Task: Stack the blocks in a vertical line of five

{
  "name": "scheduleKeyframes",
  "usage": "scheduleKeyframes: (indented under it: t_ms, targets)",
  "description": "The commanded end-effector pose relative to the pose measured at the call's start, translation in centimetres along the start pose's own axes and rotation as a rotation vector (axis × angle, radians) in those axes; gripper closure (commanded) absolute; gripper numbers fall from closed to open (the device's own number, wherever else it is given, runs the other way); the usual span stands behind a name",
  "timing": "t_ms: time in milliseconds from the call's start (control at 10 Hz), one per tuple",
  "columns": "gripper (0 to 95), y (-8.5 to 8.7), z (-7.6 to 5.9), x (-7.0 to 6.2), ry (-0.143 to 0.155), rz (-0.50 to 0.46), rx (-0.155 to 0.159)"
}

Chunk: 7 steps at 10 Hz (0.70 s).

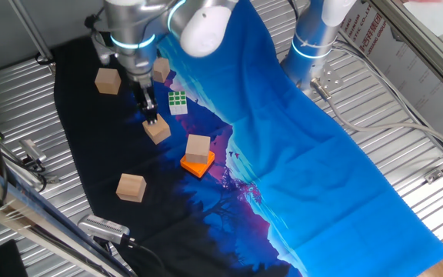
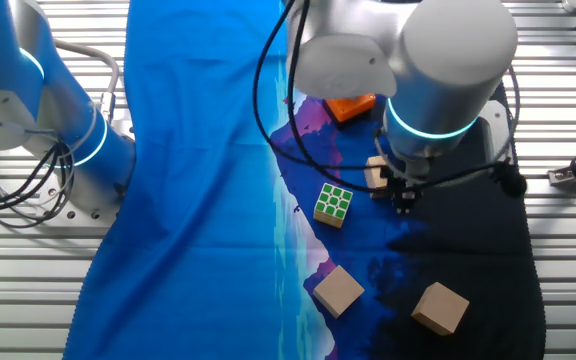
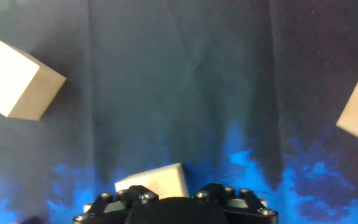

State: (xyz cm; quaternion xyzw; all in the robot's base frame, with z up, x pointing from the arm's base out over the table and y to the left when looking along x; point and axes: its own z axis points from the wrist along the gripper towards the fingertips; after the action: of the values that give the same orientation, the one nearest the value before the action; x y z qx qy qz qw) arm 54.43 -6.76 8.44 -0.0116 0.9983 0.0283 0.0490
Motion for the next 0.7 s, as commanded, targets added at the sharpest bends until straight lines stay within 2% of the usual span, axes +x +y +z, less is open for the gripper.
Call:
scheduleKeyframes:
  t_ms: [100, 700]
  targets:
    - [38.0, -1.8, -1.4, 0.5, 0.002, -0.003, 0.001]
    - [38.0, -4.5, -4.2, 1.8, 0.015, -0.096, 0.010]
